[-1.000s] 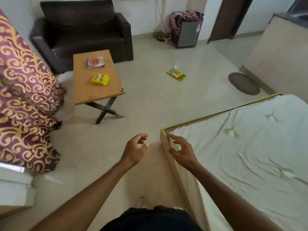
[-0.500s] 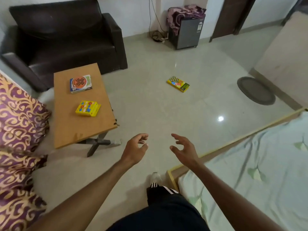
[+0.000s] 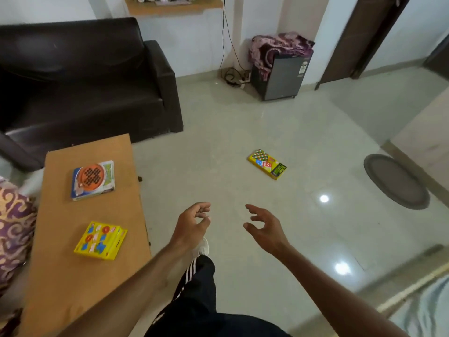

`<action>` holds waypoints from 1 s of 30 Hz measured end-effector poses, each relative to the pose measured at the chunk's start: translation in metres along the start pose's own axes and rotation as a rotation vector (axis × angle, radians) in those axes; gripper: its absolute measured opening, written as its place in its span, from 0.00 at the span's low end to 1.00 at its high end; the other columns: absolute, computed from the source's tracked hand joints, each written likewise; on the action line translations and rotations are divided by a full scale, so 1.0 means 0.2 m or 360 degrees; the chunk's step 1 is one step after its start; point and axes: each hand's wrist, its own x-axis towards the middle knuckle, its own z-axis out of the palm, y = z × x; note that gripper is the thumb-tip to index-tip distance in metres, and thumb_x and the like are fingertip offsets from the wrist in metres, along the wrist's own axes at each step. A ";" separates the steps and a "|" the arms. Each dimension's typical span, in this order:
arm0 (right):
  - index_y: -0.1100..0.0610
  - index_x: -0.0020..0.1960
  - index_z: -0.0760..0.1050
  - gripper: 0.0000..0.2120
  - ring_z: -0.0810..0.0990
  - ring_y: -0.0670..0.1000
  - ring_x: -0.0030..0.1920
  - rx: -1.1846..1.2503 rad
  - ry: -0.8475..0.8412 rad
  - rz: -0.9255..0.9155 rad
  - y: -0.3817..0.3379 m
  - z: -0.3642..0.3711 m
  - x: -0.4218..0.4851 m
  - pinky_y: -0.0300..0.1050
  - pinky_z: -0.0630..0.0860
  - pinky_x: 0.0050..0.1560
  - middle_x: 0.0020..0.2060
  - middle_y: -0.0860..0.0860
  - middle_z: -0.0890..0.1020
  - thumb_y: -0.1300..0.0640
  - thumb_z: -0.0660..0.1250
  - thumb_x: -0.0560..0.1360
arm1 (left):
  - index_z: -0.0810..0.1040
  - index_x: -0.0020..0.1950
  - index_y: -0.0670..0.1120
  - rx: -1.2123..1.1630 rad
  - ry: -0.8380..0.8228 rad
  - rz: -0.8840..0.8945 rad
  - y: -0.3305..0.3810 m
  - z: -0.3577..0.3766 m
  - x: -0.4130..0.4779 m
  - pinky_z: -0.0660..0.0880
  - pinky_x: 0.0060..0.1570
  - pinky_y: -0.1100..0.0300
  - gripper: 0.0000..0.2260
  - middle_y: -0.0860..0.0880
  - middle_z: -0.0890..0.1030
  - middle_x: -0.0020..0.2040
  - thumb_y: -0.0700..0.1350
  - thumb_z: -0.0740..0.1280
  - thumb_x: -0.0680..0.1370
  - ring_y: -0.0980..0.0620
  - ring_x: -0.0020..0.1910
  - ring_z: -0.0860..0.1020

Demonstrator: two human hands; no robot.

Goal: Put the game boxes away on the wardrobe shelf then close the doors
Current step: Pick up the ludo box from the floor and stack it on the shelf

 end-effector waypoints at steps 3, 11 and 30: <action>0.47 0.66 0.75 0.24 0.81 0.45 0.53 0.0002 0.0020 0.0037 -0.07 -0.01 0.44 0.42 0.79 0.54 0.60 0.46 0.79 0.57 0.74 0.71 | 0.78 0.61 0.51 0.0047 -0.0069 -0.0002 0.09 -0.05 0.49 0.76 0.55 0.62 0.15 0.56 0.81 0.55 0.40 0.67 0.75 0.60 0.52 0.79; 0.49 0.66 0.74 0.24 0.80 0.46 0.54 0.0187 0.0303 0.0211 -0.23 -0.28 1.51 0.38 0.77 0.52 0.60 0.46 0.78 0.58 0.73 0.72 | 0.79 0.59 0.49 0.0166 -0.0352 0.0083 0.56 0.08 1.76 0.73 0.48 0.71 0.15 0.54 0.82 0.52 0.37 0.67 0.74 0.59 0.47 0.79; 0.51 0.68 0.73 0.26 0.79 0.52 0.52 0.0894 0.1137 0.1175 0.88 -1.00 3.39 0.43 0.76 0.53 0.60 0.52 0.78 0.61 0.72 0.72 | 0.79 0.58 0.47 0.1183 -0.1472 0.0301 0.95 1.87 4.28 0.77 0.54 0.59 0.14 0.50 0.82 0.51 0.37 0.66 0.74 0.51 0.48 0.81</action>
